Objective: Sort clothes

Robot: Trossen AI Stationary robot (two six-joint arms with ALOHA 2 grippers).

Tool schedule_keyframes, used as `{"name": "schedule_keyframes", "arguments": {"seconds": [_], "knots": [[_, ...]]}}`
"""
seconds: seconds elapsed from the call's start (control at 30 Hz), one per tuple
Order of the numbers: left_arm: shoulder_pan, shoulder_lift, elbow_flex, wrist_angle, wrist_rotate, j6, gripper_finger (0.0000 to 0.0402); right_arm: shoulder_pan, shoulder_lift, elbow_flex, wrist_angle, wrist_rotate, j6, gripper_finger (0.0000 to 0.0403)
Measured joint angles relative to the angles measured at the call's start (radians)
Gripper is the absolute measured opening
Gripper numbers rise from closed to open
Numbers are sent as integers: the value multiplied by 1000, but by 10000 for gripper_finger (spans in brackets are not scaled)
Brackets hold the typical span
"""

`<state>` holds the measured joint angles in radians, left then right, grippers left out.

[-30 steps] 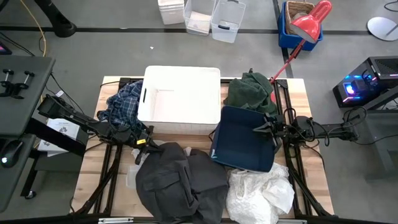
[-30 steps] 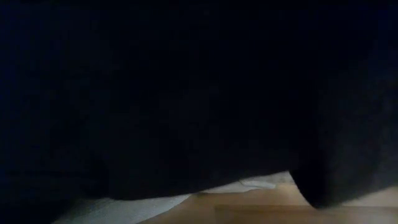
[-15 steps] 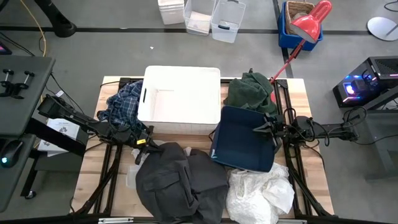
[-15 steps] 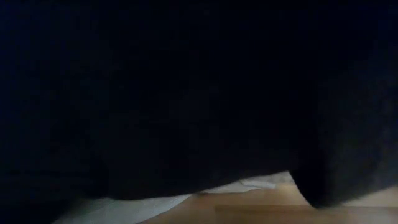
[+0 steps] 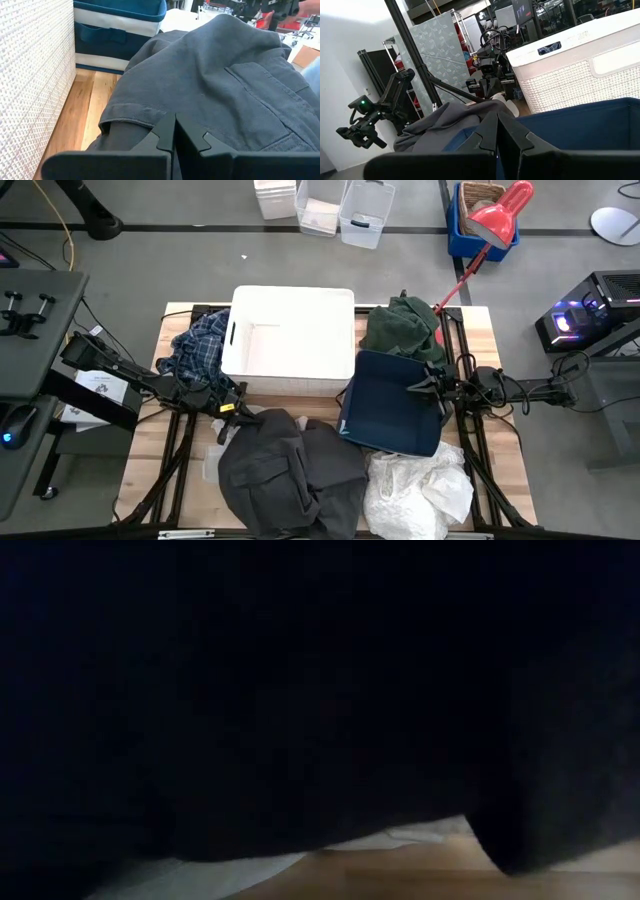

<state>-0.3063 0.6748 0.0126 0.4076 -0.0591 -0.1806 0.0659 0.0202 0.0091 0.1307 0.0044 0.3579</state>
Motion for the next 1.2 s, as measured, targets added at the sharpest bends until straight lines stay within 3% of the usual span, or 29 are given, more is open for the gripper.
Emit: {"name": "schedule_keyframes", "arguments": {"seconds": [0.17,0.33,0.4,0.5,0.6,0.87,1.0,1.2], "knots": [[0,0,0,0,0,0,0,0,1,0,49,10,53,1],[0,0,0,0,0,0,0,0,1,0,333,174,357,1],[0,0,0,0,0,0,0,0,11,6,433,130,376,1],[0,0,0,0,0,0,0,9,60,101,436,-33,392,0],[0,0,0,0,0,0,0,34,157,283,254,-129,341,0],[0,0,0,0,0,0,0,183,597,872,-615,-397,263,0],[0,0,0,0,0,0,0,341,847,1107,-907,-424,308,0],[0,0,0,0,0,0,0,598,1206,1358,-1120,-425,493,8]]}}
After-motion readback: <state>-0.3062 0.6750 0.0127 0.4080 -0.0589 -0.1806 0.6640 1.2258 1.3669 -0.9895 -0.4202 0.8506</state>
